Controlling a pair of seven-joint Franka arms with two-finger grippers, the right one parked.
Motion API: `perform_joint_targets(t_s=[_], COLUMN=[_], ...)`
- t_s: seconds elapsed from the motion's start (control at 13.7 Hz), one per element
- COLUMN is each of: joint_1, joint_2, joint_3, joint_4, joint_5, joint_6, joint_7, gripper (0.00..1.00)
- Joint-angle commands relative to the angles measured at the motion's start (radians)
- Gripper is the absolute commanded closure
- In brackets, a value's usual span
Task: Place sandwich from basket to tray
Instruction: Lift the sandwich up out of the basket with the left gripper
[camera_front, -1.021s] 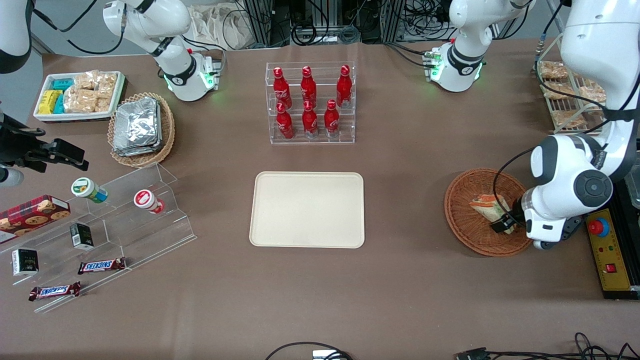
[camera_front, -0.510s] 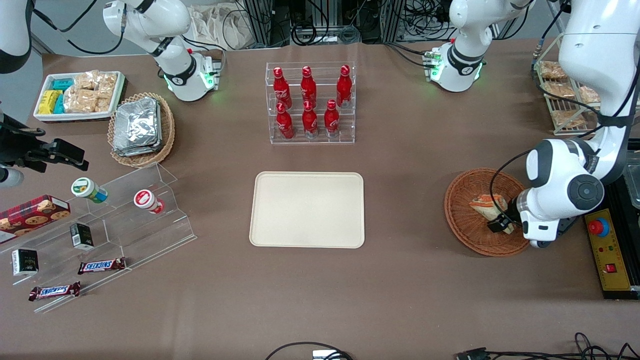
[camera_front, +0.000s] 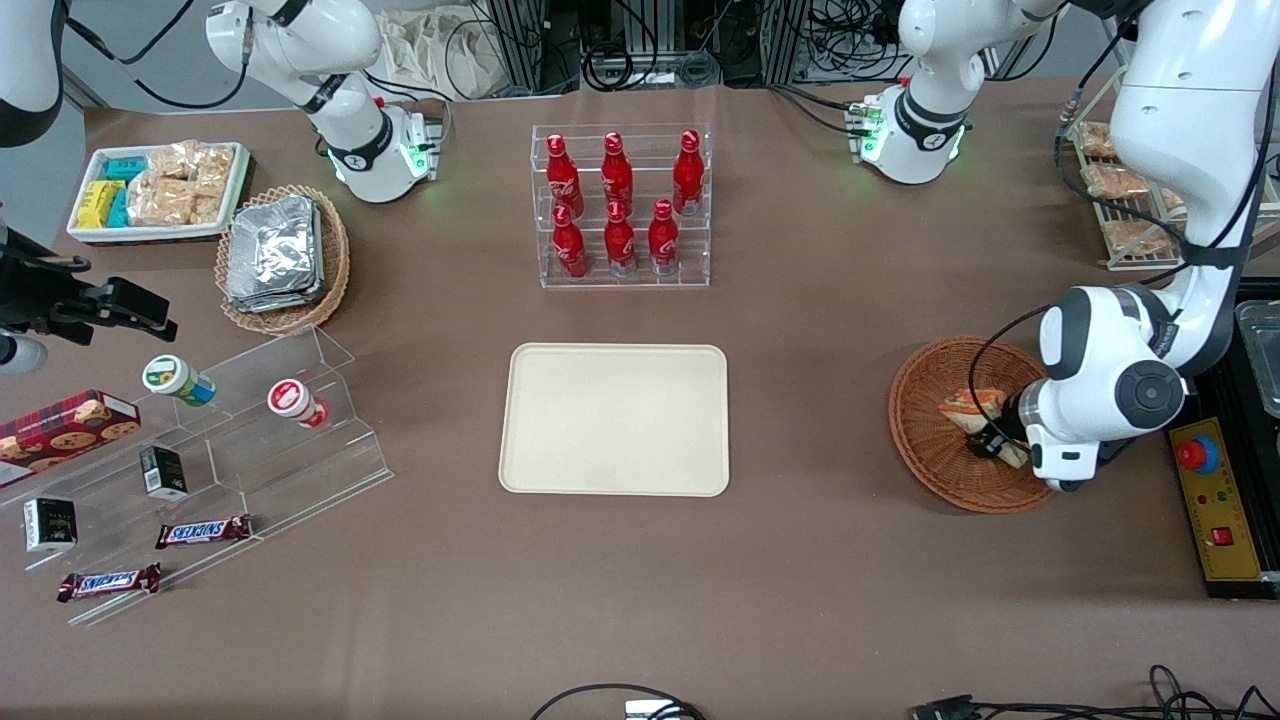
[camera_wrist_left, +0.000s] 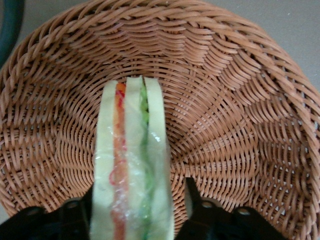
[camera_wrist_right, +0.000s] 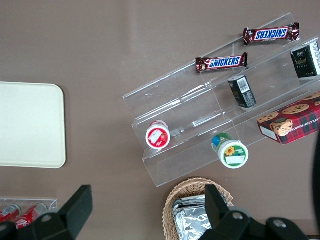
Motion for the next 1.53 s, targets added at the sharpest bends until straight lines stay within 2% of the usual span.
perform_joint_targets(t_s=[0.0,0.22,0.36,0.66,0.8,0.95,1.02,1.24,1.46], joint_1=[0.004,-0.005,-0.007,-0.01,-0.027,-0.06,-0.08,-0.149,-0.195], joint_2=[-0.034,-0.063,-0.075,-0.062,-0.059,-0.069,-0.074,-0.072,-0.04], joint_3=[-0.008,-0.017,-0.034,-0.069,-0.116,-0.147,-0.164,-0.228,-0.302], joint_4=[0.002,0.068,0.131,0.378,0.468,0.496,0.496,0.512,0.53], joint_5=[0.011,0.013,0.01,-0.002,-0.001,0.002,0.002,-0.007,-0.019], joint_6=[-0.023,-0.141,-0.239,-0.477,-0.533,-0.541,-0.544,-0.606,-0.596], joint_7=[0.009,0.012,0.088,0.254,0.271,0.27,0.273,0.264,0.268], gripper=[1.0,1.0,1.0,1.0,1.0,0.97,1.0,1.0,1.0])
